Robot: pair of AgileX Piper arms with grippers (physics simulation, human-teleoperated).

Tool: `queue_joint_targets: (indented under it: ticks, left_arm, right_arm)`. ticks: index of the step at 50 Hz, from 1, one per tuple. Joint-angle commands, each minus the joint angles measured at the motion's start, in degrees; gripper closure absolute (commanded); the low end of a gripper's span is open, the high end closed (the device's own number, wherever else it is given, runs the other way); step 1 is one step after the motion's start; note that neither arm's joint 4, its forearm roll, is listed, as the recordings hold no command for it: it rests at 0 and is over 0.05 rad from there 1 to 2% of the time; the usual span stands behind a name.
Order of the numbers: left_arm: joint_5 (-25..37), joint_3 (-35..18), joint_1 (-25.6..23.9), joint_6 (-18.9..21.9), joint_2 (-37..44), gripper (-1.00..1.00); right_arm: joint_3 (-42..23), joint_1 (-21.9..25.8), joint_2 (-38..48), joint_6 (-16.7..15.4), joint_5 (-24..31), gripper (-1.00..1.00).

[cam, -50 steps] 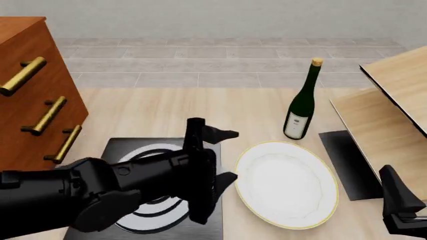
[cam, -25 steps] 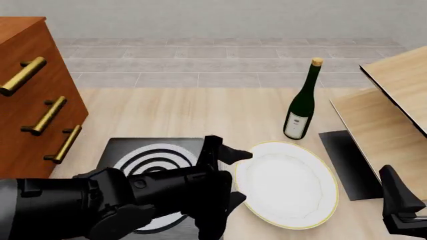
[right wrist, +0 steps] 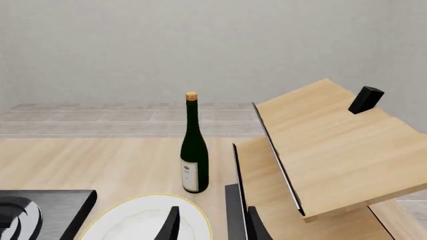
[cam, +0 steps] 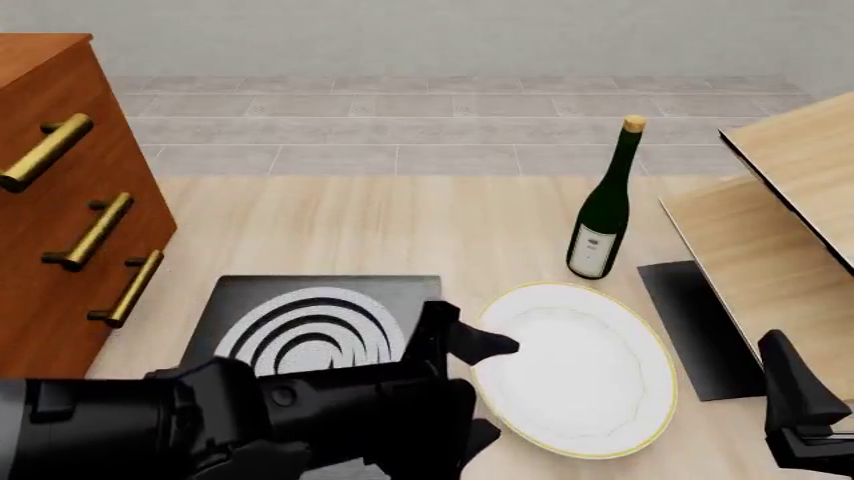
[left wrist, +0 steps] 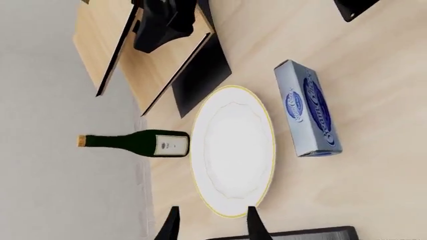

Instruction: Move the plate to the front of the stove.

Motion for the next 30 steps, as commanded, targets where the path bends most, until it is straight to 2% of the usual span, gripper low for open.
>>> queue_joint_targets:
  ticks: [1,17,30]
  left_arm:
    - [0.78,0.33,-1.63,-0.16,0.29,-1.00]
    - [0.49,0.52,-4.09,-1.31,1.71,-1.00]
    - [-2.50,0.11,-3.24,-0.78,6.07,-1.00]
  right_arm:
    - [-0.01,0.01,-0.04,-0.03,0.04,-1.00]
    - [0.01,0.00,0.02,-0.02,-0.03,-1.00]
    - [0.00,0.01,-0.02,-0.02,0.02,-1.00]
